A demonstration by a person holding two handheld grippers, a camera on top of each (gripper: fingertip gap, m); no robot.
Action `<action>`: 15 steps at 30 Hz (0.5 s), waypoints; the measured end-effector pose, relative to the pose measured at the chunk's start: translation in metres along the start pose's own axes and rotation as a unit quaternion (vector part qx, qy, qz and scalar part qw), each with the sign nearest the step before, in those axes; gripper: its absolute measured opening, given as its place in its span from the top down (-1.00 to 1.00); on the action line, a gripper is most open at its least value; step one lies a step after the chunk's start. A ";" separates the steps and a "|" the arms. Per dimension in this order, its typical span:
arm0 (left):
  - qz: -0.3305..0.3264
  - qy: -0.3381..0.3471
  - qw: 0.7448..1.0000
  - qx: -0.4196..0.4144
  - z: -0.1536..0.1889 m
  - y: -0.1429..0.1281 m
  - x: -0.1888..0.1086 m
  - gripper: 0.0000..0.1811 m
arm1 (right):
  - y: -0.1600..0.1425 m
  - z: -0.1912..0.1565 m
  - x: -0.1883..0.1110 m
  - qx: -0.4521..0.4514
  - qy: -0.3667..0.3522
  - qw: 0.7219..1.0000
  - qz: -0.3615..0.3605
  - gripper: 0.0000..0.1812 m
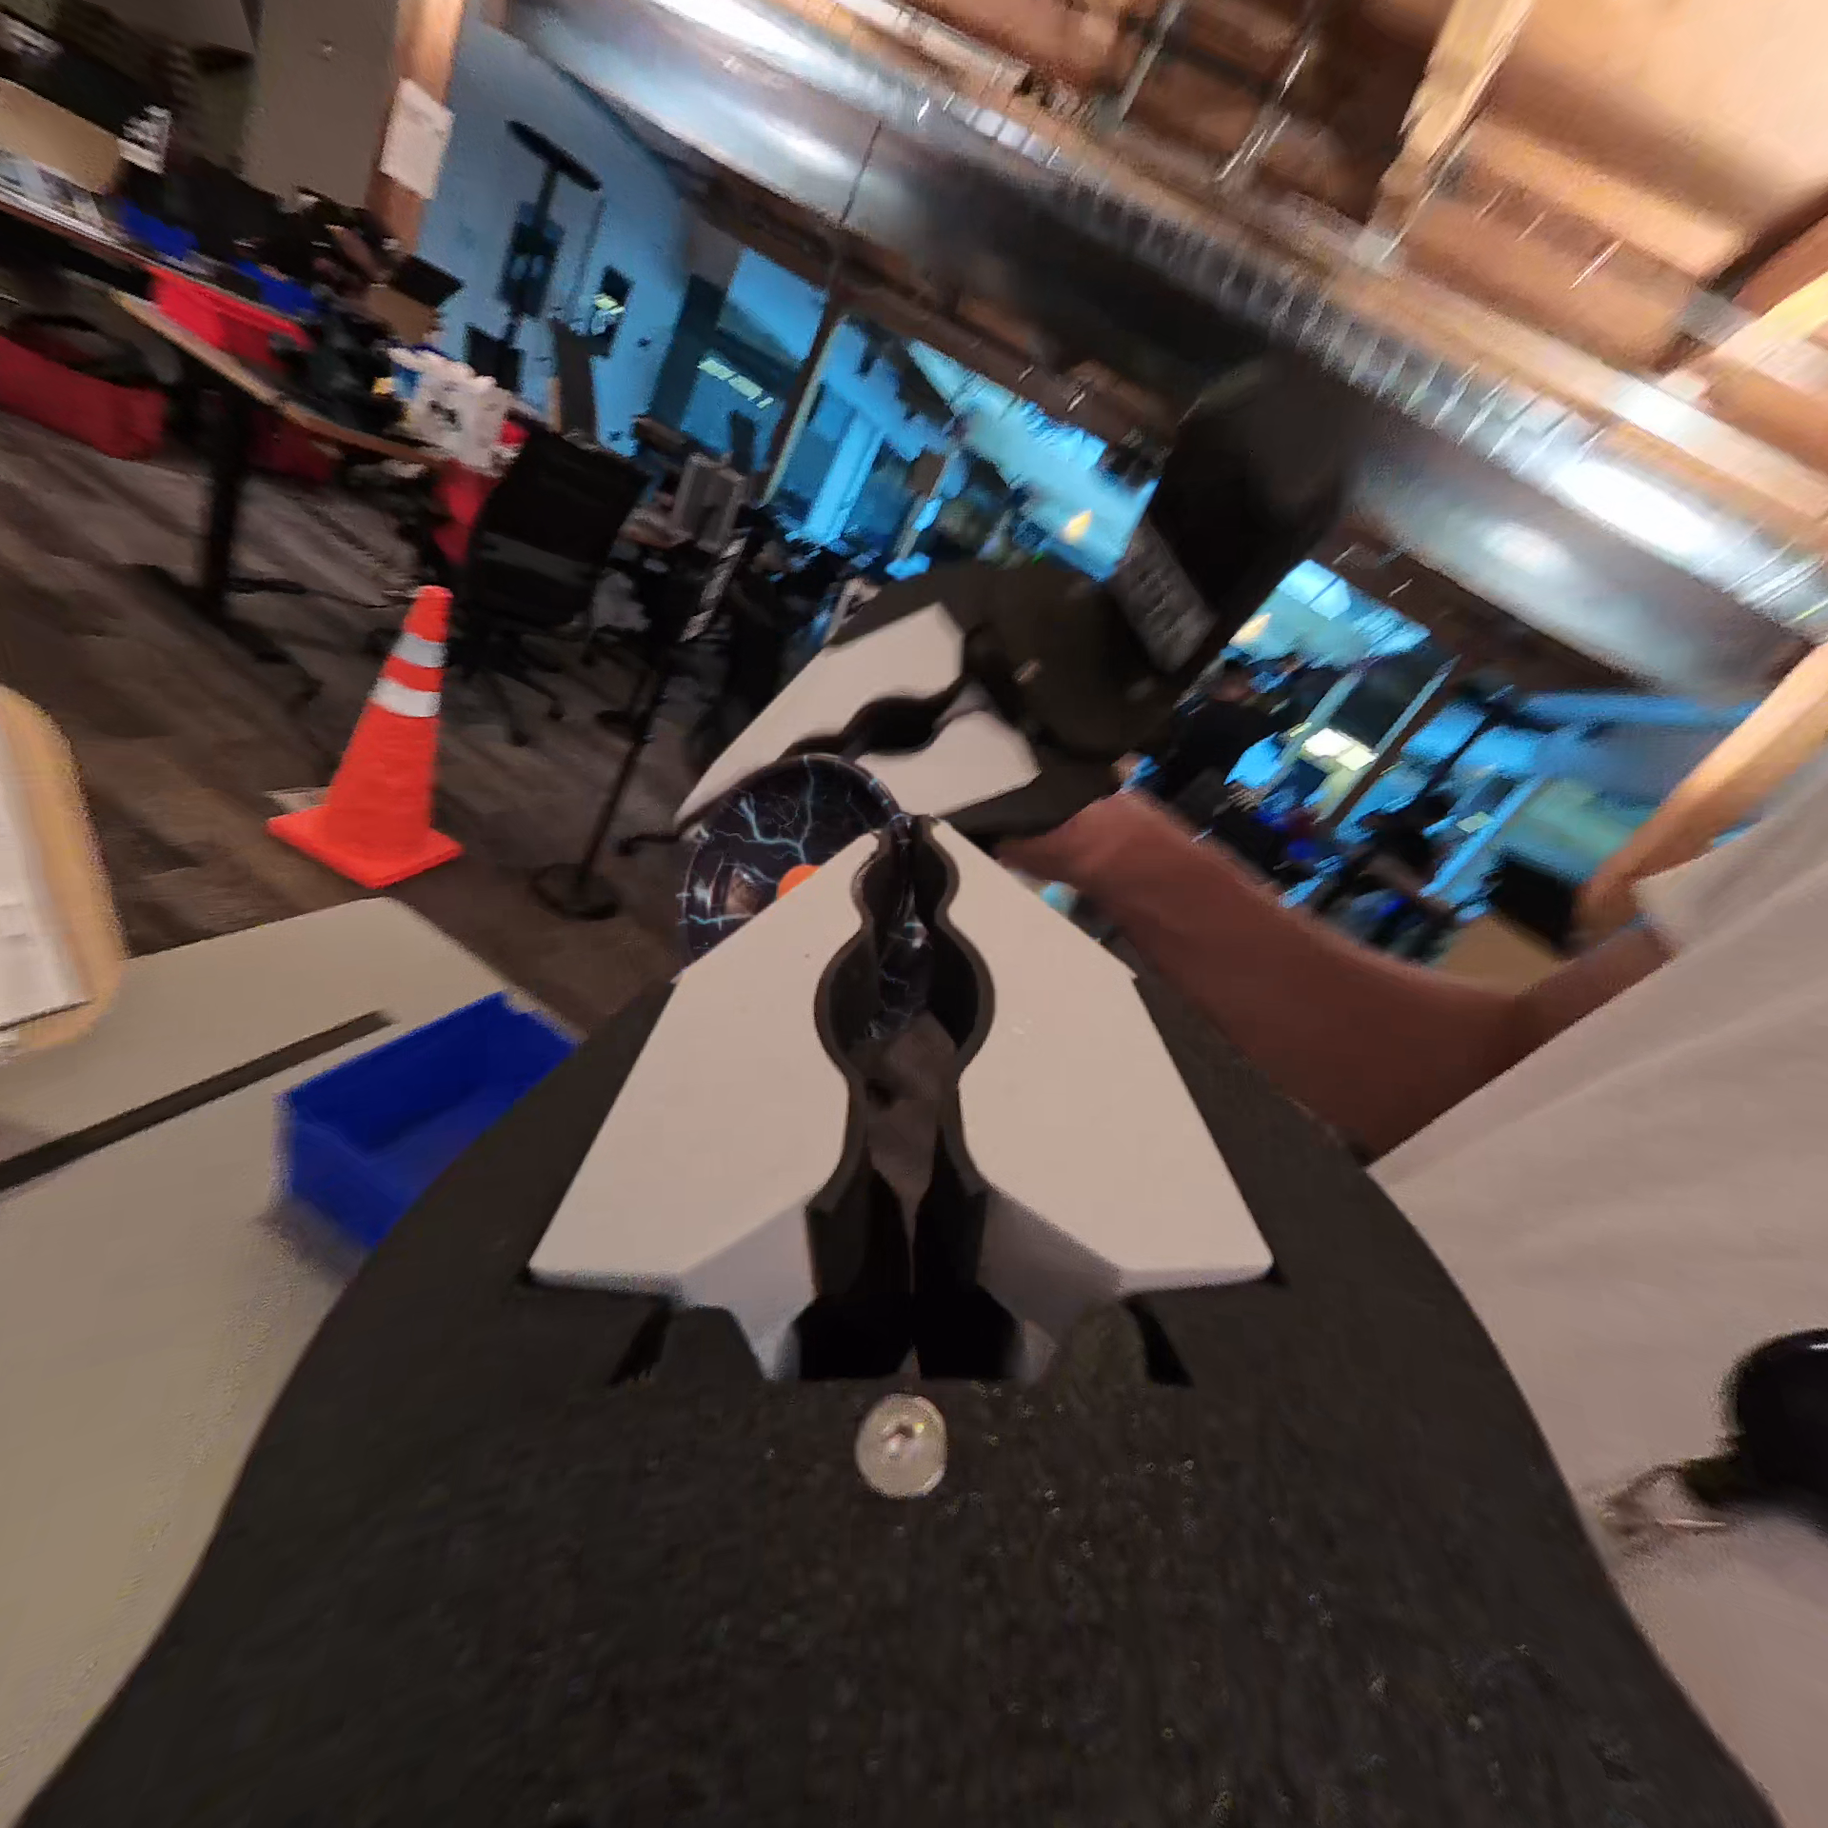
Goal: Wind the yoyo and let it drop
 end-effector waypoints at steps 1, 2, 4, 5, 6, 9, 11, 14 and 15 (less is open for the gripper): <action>0.016 -0.022 0.999 -0.029 0.002 0.002 0.001 1.00 | -0.004 -0.003 0.005 0.011 0.024 1.000 0.017 1.00; 0.031 -0.039 0.997 -0.054 0.003 0.004 0.002 1.00 | -0.007 -0.007 0.009 0.036 0.044 0.997 0.051 1.00; 0.068 -0.055 0.991 -0.102 0.000 0.005 0.002 1.00 | -0.013 -0.014 0.017 0.111 0.082 0.983 0.117 1.00; 0.089 -0.059 0.986 -0.129 -0.004 0.006 0.001 1.00 | -0.015 -0.019 0.022 0.155 0.102 0.971 0.149 1.00; 0.111 -0.058 0.980 -0.155 -0.010 0.008 -0.002 1.00 | -0.017 -0.025 0.025 0.192 0.118 0.957 0.184 1.00; 0.154 -0.037 0.965 -0.207 -0.027 0.008 -0.005 1.00 | -0.017 -0.043 0.030 0.248 0.095 0.924 0.274 1.00; 0.164 -0.017 0.961 -0.222 -0.034 0.004 -0.003 1.00 | -0.013 -0.055 0.036 0.255 0.061 0.923 0.282 1.00; 0.184 -0.004 0.952 -0.245 -0.038 0.000 0.000 1.00 | -0.009 -0.064 0.043 0.247 -0.018 0.921 0.302 1.00; 0.189 -0.001 0.949 -0.253 -0.040 0.000 0.001 1.00 | -0.011 -0.065 0.044 0.250 -0.044 0.918 0.303 0.99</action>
Point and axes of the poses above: each gripper's, where its closed fingertips meet, x out along the fingers, y out of its top, z = x × y across the jaws, the point moved 8 cm from there along -x, back along the fingers, and after that the axes turned 6 degrees about x, right-handed, at the moved point
